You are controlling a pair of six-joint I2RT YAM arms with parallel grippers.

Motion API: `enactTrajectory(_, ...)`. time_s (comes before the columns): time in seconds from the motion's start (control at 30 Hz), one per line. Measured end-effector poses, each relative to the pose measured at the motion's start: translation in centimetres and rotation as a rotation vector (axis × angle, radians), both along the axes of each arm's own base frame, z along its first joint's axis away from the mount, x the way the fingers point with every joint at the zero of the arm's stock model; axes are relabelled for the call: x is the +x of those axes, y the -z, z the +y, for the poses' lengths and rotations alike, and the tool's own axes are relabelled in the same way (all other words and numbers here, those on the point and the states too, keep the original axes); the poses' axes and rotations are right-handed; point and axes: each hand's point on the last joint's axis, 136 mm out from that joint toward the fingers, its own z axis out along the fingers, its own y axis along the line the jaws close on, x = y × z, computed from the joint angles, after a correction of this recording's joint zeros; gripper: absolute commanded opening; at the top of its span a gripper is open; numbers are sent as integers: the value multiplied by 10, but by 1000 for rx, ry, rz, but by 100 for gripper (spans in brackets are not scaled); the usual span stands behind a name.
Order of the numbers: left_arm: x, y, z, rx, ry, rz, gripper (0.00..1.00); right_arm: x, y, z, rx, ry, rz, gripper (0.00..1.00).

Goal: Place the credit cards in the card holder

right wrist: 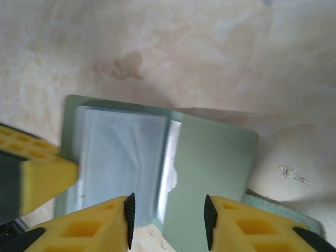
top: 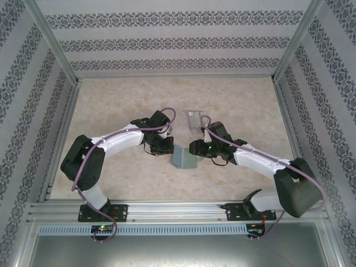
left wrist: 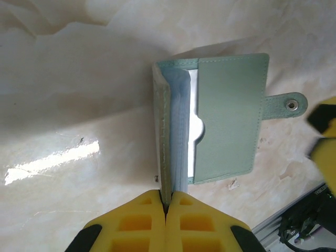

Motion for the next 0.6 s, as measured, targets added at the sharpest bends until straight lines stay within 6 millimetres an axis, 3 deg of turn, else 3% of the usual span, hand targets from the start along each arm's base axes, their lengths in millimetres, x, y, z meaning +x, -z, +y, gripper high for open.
enactTrajectory(0.27, -1, -23, 0, -31, 15, -18, 0, -8, 49, 10, -50, -33, 126, 22)
enactTrajectory(0.43, -4, -26, -13, -101, 35, 13, 0, -2, 51, 23, -36, -49, 124, 14)
enactTrajectory(0.6, -2, -29, -26, -172, 53, 16, 0, 1, 53, 24, -32, -45, 123, 13)
